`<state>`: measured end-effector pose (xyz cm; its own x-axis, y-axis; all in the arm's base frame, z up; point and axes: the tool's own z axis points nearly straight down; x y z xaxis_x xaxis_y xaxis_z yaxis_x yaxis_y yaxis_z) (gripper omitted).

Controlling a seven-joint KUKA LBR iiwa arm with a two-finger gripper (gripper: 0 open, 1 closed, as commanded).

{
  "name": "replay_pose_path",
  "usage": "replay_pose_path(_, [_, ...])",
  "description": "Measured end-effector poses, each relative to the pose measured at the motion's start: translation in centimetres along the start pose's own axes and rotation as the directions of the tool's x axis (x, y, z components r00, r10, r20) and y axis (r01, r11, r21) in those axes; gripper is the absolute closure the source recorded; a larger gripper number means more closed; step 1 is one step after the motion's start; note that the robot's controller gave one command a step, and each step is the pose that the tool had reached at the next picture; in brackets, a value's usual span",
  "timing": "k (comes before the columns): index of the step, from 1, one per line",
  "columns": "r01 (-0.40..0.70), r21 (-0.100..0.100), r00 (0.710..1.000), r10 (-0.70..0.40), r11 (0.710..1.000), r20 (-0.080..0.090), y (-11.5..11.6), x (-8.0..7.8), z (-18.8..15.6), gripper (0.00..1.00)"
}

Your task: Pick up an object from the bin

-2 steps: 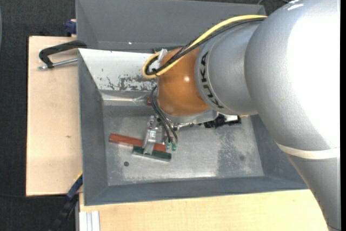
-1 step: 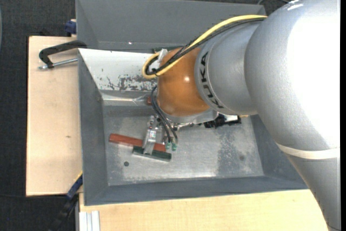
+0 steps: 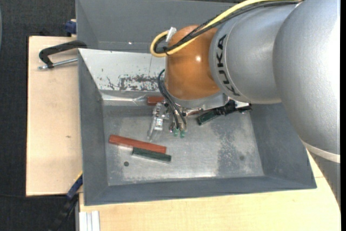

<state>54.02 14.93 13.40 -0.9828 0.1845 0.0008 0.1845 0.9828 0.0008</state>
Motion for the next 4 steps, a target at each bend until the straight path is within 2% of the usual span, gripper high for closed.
replay_pose_path(1, [-0.02,-0.001,1.0,0.02,1.0,0.001,4.4,4.6,-2.4,0.0])
replay_pose_path(2, [-0.02,-0.001,1.0,0.02,1.0,0.001,4.4,4.6,-2.4,0.0])
replay_pose_path(3, [-0.057,-0.005,0.998,0.057,0.998,0.007,0.6,2.3,2.8,0.0])
replay_pose_path(4, [-0.169,0.001,0.986,0.169,0.986,0.003,4.7,3.3,6.3,1.0])
